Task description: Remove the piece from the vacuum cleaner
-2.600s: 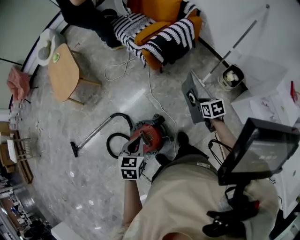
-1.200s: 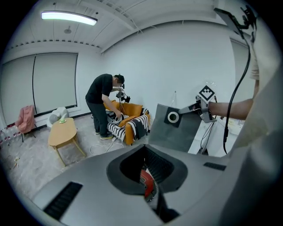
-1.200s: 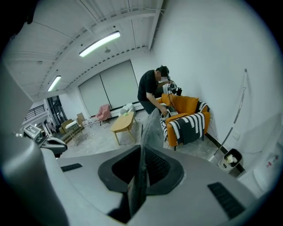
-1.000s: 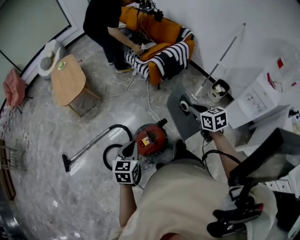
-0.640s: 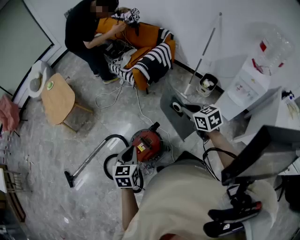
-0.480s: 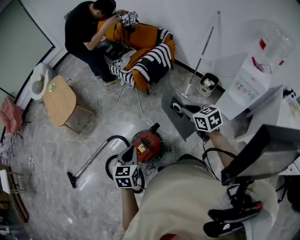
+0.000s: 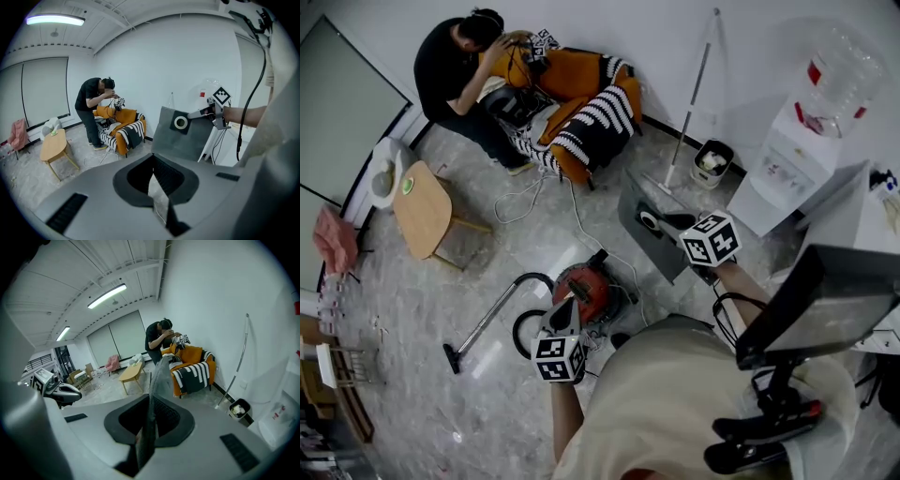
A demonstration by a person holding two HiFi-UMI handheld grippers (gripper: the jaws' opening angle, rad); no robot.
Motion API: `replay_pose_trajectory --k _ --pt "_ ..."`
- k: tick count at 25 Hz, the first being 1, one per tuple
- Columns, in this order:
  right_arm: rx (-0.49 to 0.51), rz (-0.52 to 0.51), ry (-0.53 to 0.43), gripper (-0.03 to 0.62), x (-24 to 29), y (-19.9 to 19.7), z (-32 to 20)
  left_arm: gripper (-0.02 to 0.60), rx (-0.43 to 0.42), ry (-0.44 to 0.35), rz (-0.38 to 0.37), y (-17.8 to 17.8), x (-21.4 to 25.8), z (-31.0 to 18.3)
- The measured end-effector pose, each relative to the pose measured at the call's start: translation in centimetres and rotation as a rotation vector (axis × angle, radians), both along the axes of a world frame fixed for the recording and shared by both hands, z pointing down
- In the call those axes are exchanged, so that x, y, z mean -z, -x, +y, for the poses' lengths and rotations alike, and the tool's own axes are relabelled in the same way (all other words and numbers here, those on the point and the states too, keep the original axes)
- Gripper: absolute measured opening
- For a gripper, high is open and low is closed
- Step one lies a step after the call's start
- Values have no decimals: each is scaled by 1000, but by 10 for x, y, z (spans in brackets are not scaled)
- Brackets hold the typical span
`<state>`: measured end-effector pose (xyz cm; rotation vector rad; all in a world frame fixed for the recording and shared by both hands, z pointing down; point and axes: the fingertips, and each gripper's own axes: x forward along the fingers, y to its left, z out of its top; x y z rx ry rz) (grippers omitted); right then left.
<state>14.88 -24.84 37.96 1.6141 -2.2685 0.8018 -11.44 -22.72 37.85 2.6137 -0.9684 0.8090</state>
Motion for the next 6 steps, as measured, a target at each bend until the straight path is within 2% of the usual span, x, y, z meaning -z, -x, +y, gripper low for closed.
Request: replay_pose_trajectory --k 6 --pt "28 -12 23 29 -21 -45 27 3 20 23 15 -56 -11 27"
